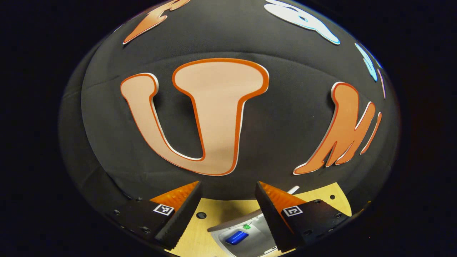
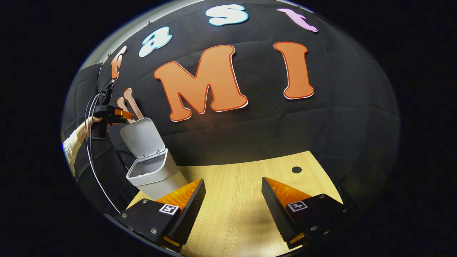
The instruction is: Press the lid of the desktop garbage bin to open it, pick up the crumpled paper on the desktop and throw it into the bin, then pick up the pop can on the desktop and drop it into the bin, and finally close the garbage bin lid.
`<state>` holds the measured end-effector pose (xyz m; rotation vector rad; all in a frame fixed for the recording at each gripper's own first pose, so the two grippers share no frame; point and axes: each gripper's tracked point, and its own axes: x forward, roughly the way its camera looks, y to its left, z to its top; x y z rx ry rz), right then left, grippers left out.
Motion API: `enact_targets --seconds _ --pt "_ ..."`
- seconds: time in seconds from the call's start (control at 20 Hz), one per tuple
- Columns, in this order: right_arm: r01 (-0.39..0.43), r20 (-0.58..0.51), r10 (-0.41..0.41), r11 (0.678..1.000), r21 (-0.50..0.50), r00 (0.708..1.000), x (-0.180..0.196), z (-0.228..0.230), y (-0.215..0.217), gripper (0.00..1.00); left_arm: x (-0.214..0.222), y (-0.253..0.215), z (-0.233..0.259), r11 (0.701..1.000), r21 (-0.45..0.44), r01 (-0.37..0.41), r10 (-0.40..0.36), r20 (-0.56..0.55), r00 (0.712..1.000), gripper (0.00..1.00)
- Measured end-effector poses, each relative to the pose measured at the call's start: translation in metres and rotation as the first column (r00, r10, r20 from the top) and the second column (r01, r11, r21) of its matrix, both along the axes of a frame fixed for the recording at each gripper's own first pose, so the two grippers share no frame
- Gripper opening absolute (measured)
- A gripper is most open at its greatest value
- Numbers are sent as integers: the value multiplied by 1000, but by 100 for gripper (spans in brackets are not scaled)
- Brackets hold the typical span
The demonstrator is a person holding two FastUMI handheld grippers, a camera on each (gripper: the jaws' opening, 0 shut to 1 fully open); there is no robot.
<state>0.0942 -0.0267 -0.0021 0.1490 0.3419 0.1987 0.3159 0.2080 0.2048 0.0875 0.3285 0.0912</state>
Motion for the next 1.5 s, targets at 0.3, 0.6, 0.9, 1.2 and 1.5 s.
enact_targets --seconds 0.3,0.6,0.9,1.2,1.5 --pt "-9 -15 9 1000 9 1000 0 -6 7 94 -1 -1 -27 1000 -10 15 -15 -39 999 95" --pt "-28 -22 28 999 16 999 -2 -4 15 94 -28 -20 -57 996 -59 60 -64 -72 995 95" --pt "-52 -23 52 999 14 998 -8 -2 21 94 -67 -47 -109 992 -77 102 -111 -118 987 95" --pt "-72 -35 73 997 14 997 -16 -7 22 94 -98 -69 -169 993 -46 109 -115 -165 980 95" --pt "-84 -48 85 996 23 995 -21 -11 20 94 -122 -86 -196 991 -49 125 -132 -187 973 95"
